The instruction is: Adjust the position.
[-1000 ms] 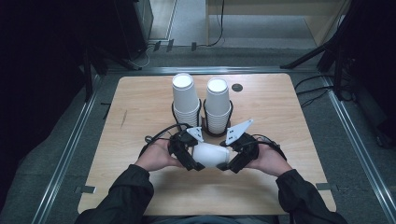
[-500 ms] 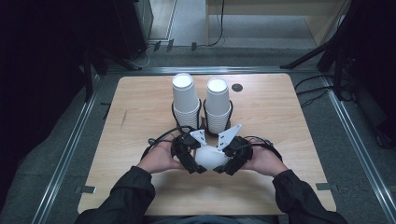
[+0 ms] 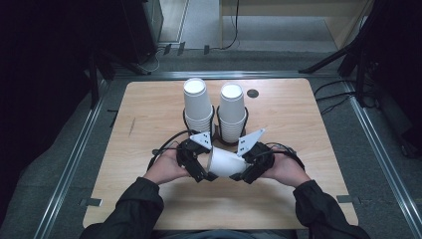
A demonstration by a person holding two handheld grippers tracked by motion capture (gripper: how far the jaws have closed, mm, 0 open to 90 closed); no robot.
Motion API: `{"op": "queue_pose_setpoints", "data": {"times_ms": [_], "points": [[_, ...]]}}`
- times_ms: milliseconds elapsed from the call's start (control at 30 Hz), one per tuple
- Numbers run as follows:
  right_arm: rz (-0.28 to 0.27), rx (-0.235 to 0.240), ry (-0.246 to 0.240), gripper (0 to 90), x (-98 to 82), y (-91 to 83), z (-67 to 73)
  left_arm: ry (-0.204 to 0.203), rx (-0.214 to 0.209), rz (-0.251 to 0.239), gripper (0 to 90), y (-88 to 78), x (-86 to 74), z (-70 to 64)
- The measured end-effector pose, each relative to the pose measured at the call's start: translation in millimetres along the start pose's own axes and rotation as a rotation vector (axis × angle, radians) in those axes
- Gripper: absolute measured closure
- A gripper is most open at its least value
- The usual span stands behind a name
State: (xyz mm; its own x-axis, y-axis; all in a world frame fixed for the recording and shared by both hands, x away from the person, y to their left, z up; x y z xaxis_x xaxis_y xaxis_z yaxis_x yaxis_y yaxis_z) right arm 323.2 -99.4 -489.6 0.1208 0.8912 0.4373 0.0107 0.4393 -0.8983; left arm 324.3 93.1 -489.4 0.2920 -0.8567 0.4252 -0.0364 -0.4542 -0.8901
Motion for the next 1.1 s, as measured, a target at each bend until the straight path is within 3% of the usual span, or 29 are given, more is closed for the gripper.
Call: {"op": "queue_pose_setpoints", "data": {"times_ms": [133, 300, 500, 600, 667, 733, 1000, 1100], "points": [[-0.025, 0.0, 0.015, 23.2, -1.7, -4.4, -1.8, -0.017, 0.004, -0.024, 0.0, -4.2, -3.0, 1.8], [-0.089, 0.003, 0.056, 23.2, -5.1, -14.3, -5.3, -0.058, -0.009, -0.085, 0.0, -10.7, -5.3, 4.9], [-0.124, 0.006, 0.085, 23.1, -7.4, -19.3, -6.6, -0.087, -0.026, -0.146, 0.0, -18.9, -9.9, 5.5], [-0.182, 0.023, 0.111, 23.1, -7.4, -23.7, -6.3, -0.118, -0.047, -0.231, 0.0, -25.1, -11.7, 4.7], [-0.197, 0.024, 0.118, 23.1, -7.1, -25.1, -5.0, -0.117, -0.055, -0.25, 0.0, -27.4, -12.0, 3.4], [-0.207, 0.024, 0.116, 23.1, -6.7, -26.0, -4.5, -0.121, -0.049, -0.261, 0.0, -28.6, -11.5, 1.7], [-0.294, 0.054, 0.114, 23.1, 3.1, -25.6, -1.7, -0.148, -0.119, -0.339, 0.0, -29.6, -0.3, -2.2], [-0.307, 0.058, 0.111, 23.1, 5.0, -25.1, -0.8, -0.151, -0.119, -0.35, 0.0, -29.3, 1.5, -3.1]]}}
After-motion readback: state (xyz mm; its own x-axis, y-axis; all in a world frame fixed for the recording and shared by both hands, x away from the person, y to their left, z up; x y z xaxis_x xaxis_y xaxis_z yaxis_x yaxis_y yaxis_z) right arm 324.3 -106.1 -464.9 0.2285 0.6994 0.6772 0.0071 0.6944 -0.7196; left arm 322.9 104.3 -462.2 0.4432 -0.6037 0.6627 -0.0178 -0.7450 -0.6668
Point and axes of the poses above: each handheld gripper's, and its own axes: y roughly forward along the jaws, x roughly out of its top, z roughly to its left, the point moved 3 cm from there along y, roughly forward along the jaws, and after that the axes turned 14 degrees about z, right-handed, at the moved point
